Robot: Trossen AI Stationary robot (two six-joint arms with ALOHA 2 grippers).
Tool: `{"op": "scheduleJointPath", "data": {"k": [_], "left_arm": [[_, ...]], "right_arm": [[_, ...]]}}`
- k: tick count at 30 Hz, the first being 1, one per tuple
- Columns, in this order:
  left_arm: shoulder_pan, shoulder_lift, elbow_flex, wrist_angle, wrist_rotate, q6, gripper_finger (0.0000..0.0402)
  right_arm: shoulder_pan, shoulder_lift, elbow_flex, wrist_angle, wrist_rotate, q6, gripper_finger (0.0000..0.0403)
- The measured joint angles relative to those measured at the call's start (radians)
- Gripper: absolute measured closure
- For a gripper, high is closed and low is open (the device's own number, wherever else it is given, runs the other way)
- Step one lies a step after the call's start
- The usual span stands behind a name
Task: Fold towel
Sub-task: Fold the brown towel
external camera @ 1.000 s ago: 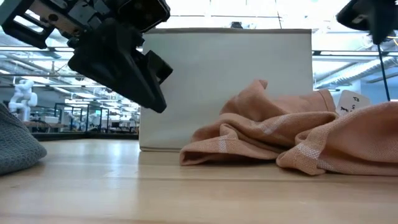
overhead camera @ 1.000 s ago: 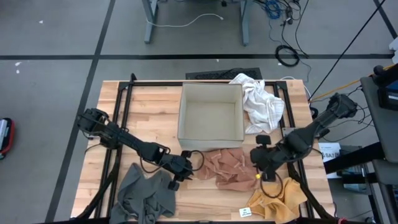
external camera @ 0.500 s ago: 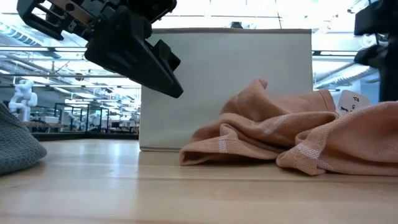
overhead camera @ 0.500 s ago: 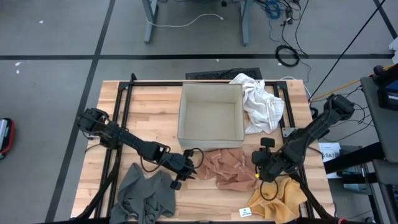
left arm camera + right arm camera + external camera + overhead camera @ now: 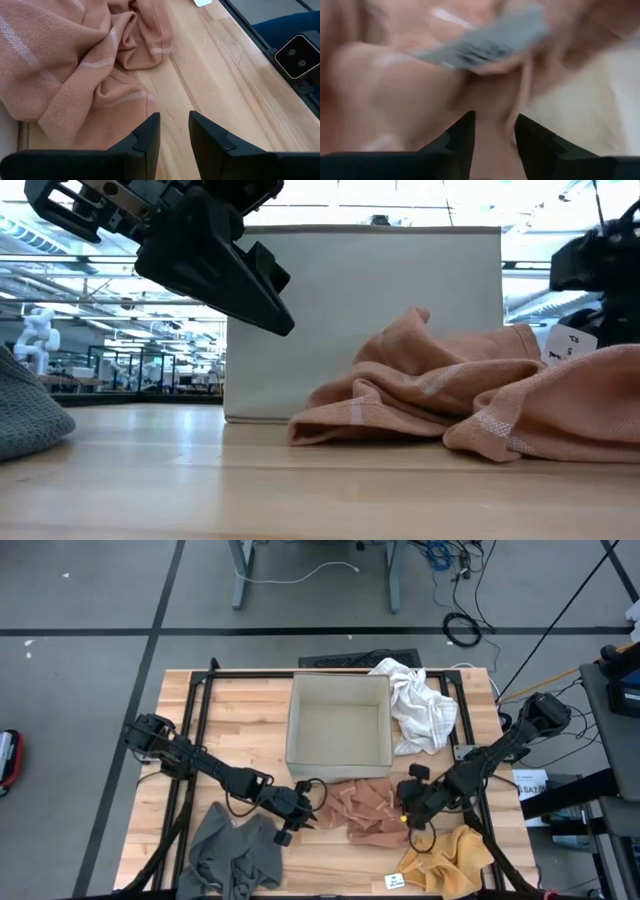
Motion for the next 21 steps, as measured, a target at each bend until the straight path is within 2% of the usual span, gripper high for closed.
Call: {"op": "scheduleJointPath", "data": {"k": [5,6,13,21], "left_arm": [[0.0,0.0,0.0,0.007,-0.001,0.0,0.0294],[0.0,0.0,0.0,0.012,-0.005,0.001,0.0294],[0.0,0.0,0.0,0.127,-0.008,0.012,0.0294],[0.0,0.0,0.0,0.297,-0.026,0.17,0.0294]], "right_arm": [[0.017,-0.002,0.034,-0.028,-0.011,-0.029,0.0384],[0.018,-0.002,0.044,-0.042,-0.021,-0.036,0.0393],[0.028,-0.002,0.203,-0.247,-0.027,-0.055,0.04],[0.068,-0.003,0.506,-0.541,-0.008,-0.103,0.0402]]}}
